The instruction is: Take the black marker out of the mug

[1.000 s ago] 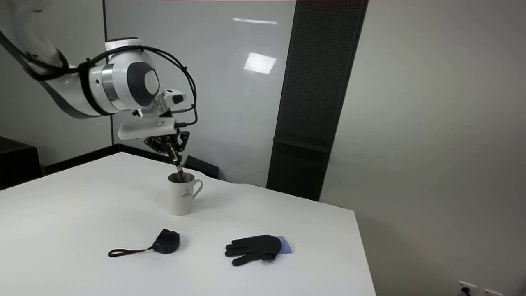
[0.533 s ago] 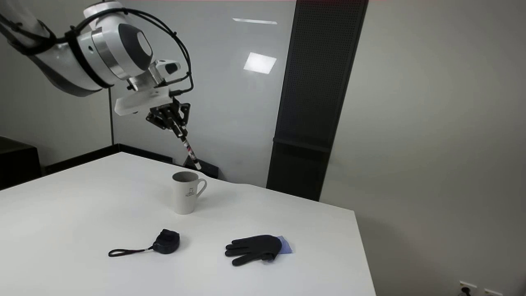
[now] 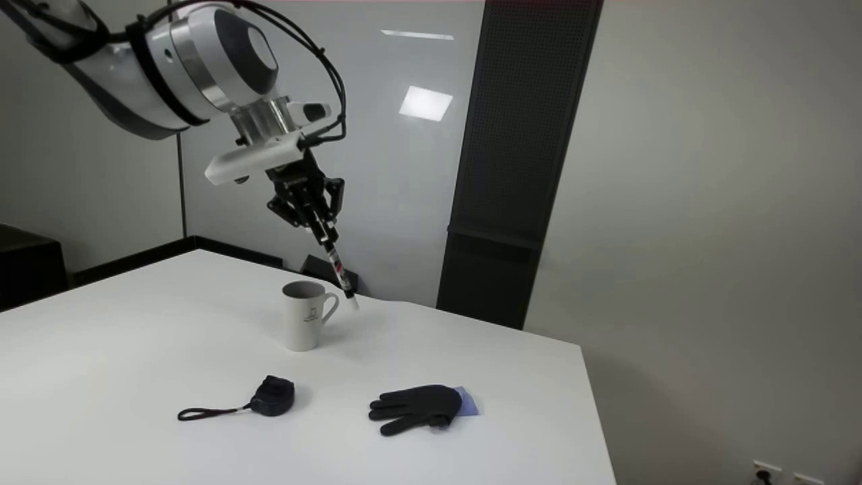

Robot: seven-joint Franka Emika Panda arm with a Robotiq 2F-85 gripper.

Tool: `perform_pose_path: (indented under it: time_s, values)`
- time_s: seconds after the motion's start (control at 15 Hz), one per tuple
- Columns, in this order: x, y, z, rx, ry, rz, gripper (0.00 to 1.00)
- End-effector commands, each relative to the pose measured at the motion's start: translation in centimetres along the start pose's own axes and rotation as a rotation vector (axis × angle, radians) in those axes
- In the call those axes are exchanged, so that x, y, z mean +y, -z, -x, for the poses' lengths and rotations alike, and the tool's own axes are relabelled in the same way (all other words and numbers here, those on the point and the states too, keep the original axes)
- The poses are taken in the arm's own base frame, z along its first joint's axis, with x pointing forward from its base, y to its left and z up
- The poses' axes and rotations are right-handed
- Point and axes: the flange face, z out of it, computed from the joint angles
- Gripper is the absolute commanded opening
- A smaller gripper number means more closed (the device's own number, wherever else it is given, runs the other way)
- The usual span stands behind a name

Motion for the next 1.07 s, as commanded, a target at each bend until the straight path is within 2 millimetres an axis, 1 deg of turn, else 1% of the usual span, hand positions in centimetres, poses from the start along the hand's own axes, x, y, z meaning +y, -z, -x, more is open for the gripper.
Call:
perform_pose_path:
  time_s: [0.0,0.27,0.4,0.6,0.8,1.0]
  values:
    - [2.9,-3.1,3.3,-0.199,-0.025,0.007,0.07]
    - [4.9,-6.8,6.2,-0.398,-0.037,-0.023,0.07]
    - [5.4,-8.4,7.3,-0.473,-0.031,-0.086,0.07]
    - [5.7,-10.6,8.1,-0.495,-0.037,-0.19,0.07]
    - [5.5,-12.6,8.7,-0.526,-0.048,-0.283,0.07]
    - [5.6,-14.4,9.1,-0.558,-0.063,-0.336,0.07]
